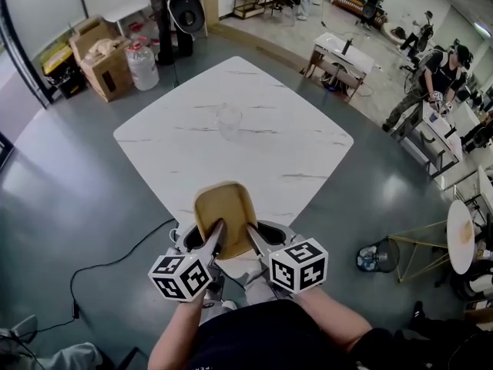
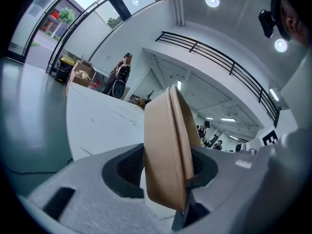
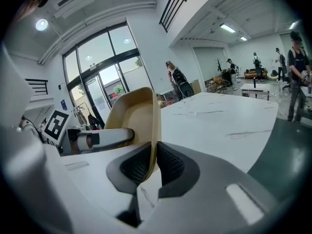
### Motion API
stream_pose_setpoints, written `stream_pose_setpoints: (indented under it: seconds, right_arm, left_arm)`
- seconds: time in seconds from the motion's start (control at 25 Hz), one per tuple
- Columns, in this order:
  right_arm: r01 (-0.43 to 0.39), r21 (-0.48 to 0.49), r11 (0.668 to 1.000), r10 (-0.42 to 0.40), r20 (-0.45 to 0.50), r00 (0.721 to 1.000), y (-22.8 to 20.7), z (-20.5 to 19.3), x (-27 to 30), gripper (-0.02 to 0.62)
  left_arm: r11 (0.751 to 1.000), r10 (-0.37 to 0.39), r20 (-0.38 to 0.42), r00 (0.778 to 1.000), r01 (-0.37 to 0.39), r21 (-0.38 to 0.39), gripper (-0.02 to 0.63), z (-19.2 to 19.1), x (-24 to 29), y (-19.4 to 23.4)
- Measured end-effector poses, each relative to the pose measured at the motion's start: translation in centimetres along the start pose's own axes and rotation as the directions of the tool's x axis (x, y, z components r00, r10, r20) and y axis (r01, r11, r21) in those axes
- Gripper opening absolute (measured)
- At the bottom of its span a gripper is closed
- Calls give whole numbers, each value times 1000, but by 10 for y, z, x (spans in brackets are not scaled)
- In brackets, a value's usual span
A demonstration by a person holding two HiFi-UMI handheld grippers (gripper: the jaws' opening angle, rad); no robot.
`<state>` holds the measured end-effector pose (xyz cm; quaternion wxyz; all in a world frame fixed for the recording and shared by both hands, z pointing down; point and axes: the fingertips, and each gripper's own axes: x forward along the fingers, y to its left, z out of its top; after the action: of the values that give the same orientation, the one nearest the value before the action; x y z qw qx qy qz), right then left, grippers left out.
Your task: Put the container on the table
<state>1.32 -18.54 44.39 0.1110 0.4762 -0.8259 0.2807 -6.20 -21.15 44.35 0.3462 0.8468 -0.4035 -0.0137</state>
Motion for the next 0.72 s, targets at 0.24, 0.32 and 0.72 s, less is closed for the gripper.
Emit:
stream_pose_setpoints:
  seconds: [0.24,0.32,0.72]
  right_arm:
    - [-23,2,1000,24,-34,999,-34,15,20,29]
    - [-31,3,1000,31,-51,998,-43,18,27,29]
    - [-40,12,999,41,-131,991,-82,23,56,29]
  left_arm:
    - [999,39,-11,999,-39,3,183,6,38,8]
    - [998,55,-19,998,-55,6,186,8,49,11]
    - [994,107,-62,992,-108,0,199,3,92,30]
